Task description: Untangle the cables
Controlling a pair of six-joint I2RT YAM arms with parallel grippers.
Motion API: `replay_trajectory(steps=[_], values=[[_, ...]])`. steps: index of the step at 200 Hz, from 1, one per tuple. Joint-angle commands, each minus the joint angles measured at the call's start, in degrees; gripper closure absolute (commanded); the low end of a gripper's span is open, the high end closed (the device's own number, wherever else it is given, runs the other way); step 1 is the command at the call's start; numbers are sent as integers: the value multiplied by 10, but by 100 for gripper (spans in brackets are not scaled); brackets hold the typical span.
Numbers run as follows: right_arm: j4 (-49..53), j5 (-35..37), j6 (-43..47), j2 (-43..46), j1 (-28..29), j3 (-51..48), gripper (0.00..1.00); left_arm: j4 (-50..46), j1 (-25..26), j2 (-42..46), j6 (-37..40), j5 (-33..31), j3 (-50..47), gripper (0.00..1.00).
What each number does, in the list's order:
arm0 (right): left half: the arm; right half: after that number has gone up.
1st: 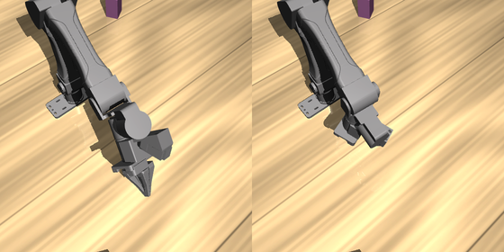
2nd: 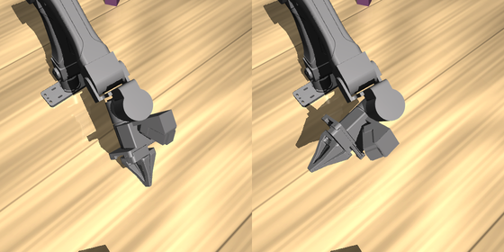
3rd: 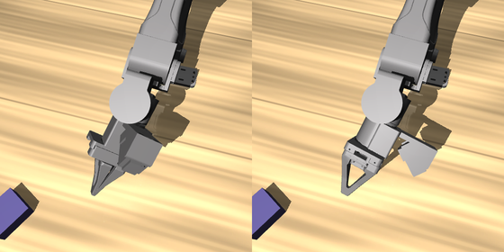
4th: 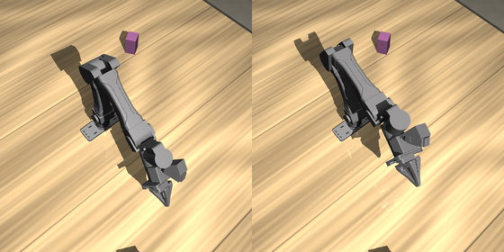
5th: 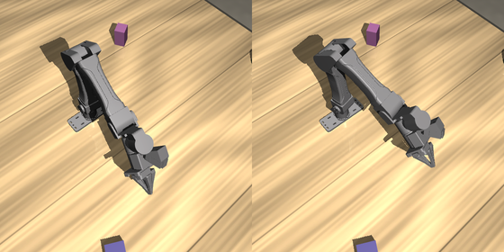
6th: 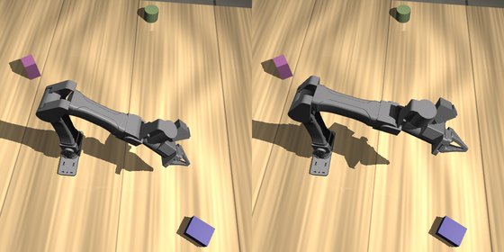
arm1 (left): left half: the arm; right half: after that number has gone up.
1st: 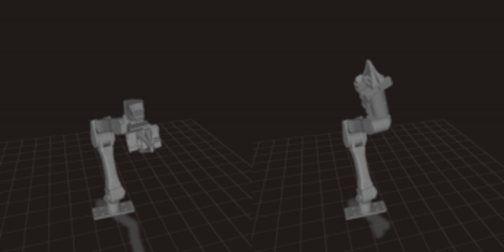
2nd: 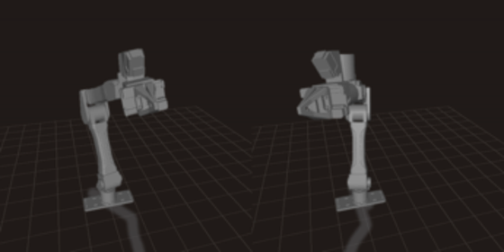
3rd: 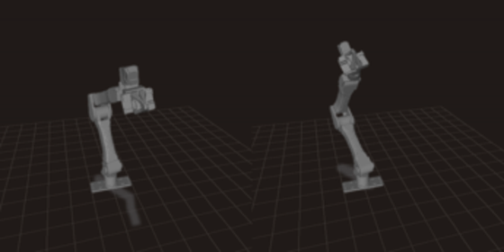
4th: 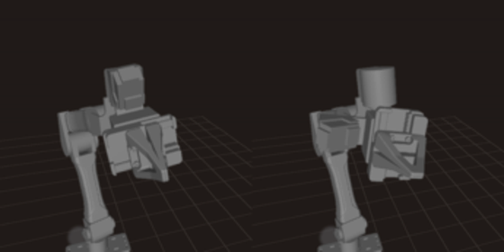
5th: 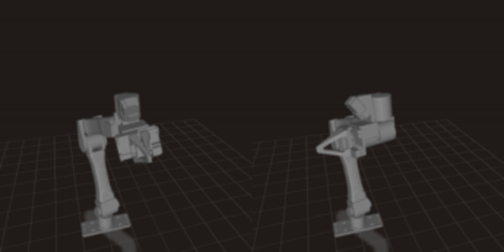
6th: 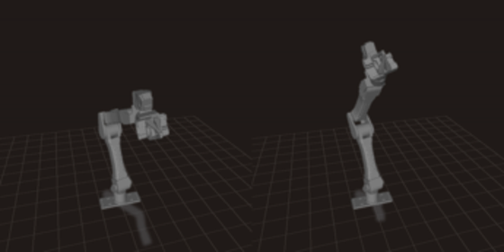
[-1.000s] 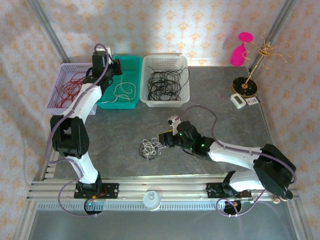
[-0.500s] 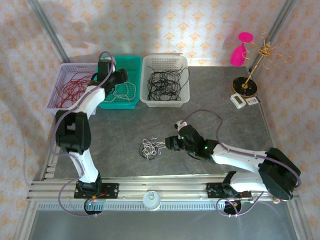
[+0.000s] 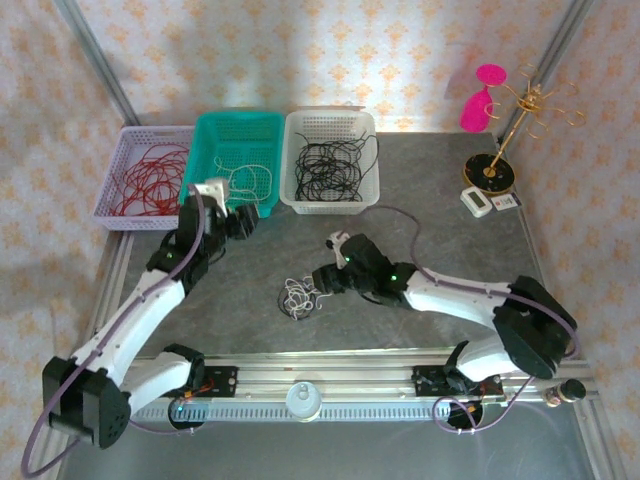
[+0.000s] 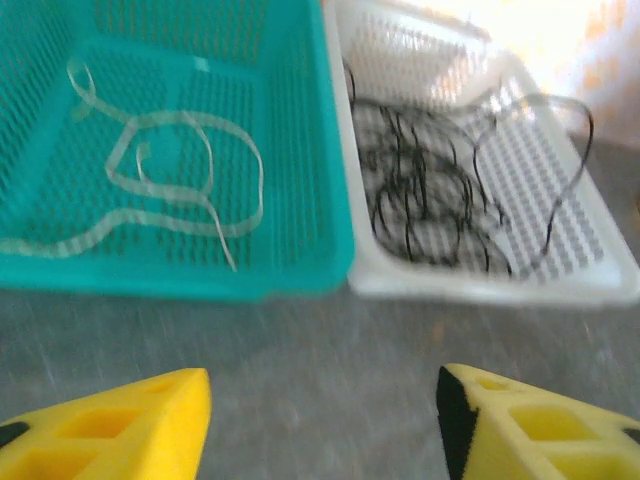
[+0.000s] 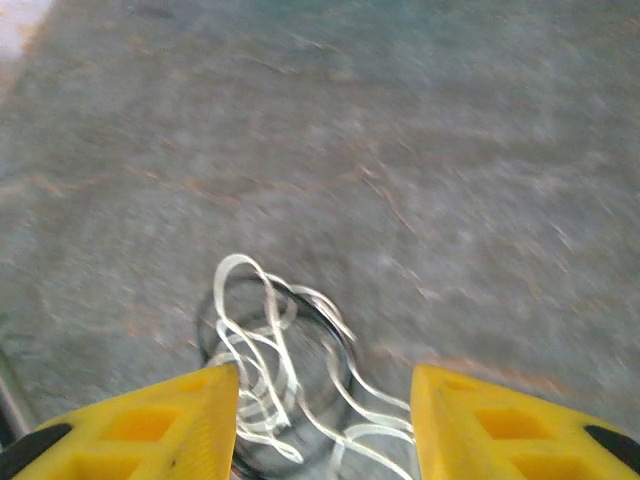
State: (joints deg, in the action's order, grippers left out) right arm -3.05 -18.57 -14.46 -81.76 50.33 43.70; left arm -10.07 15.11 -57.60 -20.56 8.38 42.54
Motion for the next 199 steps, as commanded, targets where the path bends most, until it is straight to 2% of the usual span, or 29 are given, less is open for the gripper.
replay_trajectory(steps=[1, 35, 73, 118, 149, 178, 199], values=[[3, -46, 12, -49, 0, 36, 51, -23, 12, 52, -46, 20, -52, 32], [20, -29, -7, -107, 4, 68, 51, -34, 13, 111, -63, 29, -92, 27], [14, -23, -34, -130, 10, 75, 54, -34, 13, 108, -58, 42, -89, 27], [-14, -28, -33, -141, 10, 81, 78, -27, 13, 107, -52, 45, -85, 27], [-1, -5, -7, -138, 10, 99, 95, -9, 14, 114, -47, 77, -100, 27], [30, 15, 15, -104, 10, 119, 100, 45, 14, 115, -53, 132, -131, 29], [54, 17, 25, -66, 10, 130, 100, 124, 20, 126, -52, 214, -160, 31]])
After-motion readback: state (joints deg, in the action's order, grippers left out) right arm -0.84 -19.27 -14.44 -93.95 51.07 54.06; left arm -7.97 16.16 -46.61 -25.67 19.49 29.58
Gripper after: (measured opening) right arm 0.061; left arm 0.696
